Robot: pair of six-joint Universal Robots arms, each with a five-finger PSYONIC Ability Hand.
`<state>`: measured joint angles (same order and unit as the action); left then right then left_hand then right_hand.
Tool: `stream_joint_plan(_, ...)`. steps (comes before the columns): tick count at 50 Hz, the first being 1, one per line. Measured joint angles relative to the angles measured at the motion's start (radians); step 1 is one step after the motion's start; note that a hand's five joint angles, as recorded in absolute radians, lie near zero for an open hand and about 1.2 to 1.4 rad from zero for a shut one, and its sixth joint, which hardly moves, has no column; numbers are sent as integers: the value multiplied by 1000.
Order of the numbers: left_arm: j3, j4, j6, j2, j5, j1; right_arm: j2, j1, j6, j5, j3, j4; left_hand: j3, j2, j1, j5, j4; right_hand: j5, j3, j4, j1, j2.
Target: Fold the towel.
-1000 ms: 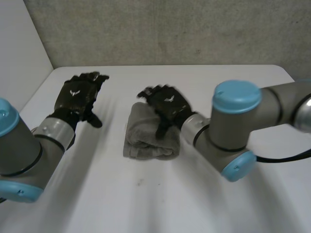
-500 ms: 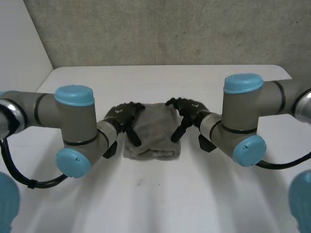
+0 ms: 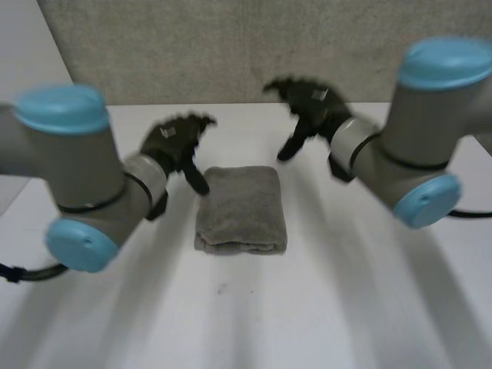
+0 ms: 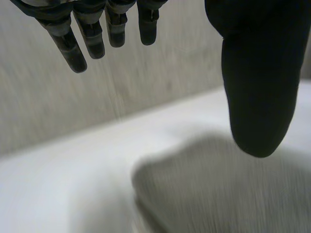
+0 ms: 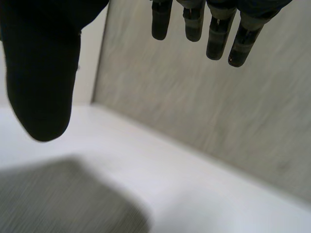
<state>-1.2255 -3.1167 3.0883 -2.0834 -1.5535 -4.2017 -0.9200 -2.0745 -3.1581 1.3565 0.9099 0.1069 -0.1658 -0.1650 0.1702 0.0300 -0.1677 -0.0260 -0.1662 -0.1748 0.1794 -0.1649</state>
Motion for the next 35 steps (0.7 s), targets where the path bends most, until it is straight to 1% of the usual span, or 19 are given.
stream_joint_plan(6,-42,2,-3,218,-4,-14,-220,41,20,71,109,-78,0,0,0,0,1,0,0,0,0,0)
stream_joint_plan(7,-71,1,-3,283,-5,-27,-285,57,41,99,162,-91,0,1,0,0,1,0,0,0,0,0)
stream_joint_plan(9,-115,-1,-2,356,-4,-44,-354,74,74,130,228,-100,0,1,0,0,1,0,0,0,0,0)
stream_joint_plan(10,-115,-1,-2,356,-4,-44,-354,74,74,130,228,-100,0,1,0,0,1,0,0,0,0,0)
stream_joint_plan(11,-167,-7,-1,428,-2,-64,-406,87,103,155,287,-102,0,1,0,0,1,0,0,0,0,0)
stream_joint_plan(18,-358,-58,0,631,5,-120,-561,116,176,208,494,-101,0,1,0,0,1,0,0,0,0,0)
stream_joint_plan(21,-412,-79,-1,666,7,-128,-604,123,182,210,556,-101,0,1,0,0,1,0,0,0,0,0)
stream_joint_plan(25,-439,-92,-1,674,8,-128,-634,131,178,206,602,-100,0,1,0,0,1,0,0,0,0,0)
stream_joint_plan(35,-387,-90,-1,597,8,-118,-641,157,170,201,617,-99,0,1,0,0,1,0,0,0,0,0)
